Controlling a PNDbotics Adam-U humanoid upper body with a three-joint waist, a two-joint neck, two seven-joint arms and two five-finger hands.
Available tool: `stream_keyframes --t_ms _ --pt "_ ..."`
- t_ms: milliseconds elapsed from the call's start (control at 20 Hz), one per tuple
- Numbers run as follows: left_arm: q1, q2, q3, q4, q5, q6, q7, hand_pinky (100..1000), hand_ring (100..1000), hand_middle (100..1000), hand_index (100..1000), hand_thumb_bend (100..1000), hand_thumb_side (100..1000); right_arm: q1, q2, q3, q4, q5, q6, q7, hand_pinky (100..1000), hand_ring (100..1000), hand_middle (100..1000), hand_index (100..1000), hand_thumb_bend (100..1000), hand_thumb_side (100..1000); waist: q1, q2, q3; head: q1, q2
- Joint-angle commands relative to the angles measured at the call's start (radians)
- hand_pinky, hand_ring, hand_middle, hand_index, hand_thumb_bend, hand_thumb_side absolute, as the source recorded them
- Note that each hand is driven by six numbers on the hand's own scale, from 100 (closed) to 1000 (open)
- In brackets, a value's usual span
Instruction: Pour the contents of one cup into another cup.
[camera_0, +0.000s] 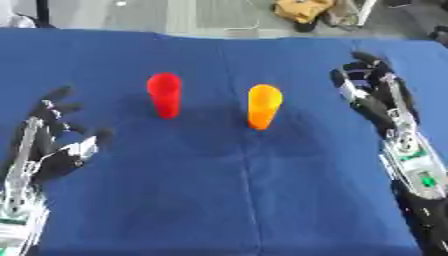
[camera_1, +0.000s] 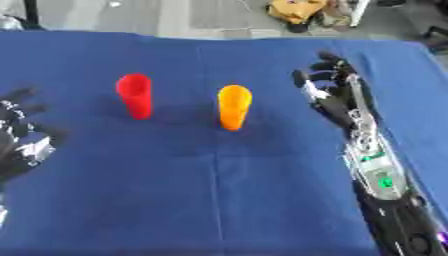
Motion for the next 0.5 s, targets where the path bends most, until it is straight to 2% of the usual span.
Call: stream_keyframes --t_ms 50,350,450,500 --pt "-0.039 0.035 -0.019 0.026 -0.032 0.007 0.037 512 762 833 872 888 374 -0.013 -0.018 -0.003 -0.017 -0.001 -0.003 0.002 463 686 676 856 507 459 0.003 -0.016 -0.002 0.001 0.0" --pt "-0.114 0.026 -0.061 0.143 -0.093 -0.008 0.079 498 741 818 869 904 370 -0.014 -0.017 0.0 -0.016 -0.002 -0.004 0.004 463 686 676 856 506 462 0.001 -0.018 -0.009 0.005 0.001" --pt "-0.142 0.015 -0.071 0.184 -0.105 -0.017 0.093 481 715 793 839 844 324 -0.014 -0.017 0.001 -0.016 -0.001 -0.004 0.005 463 686 676 856 506 463 0.001 -0.018 -0.011 0.006 0.001" --pt "-0.155 0.01 -0.075 0.204 -0.109 -0.021 0.101 478 711 791 838 845 323 -0.014 -0.016 0.001 -0.016 -0.001 -0.004 0.005 463 686 676 856 506 463 0.001 -0.018 -0.012 0.007 0.001"
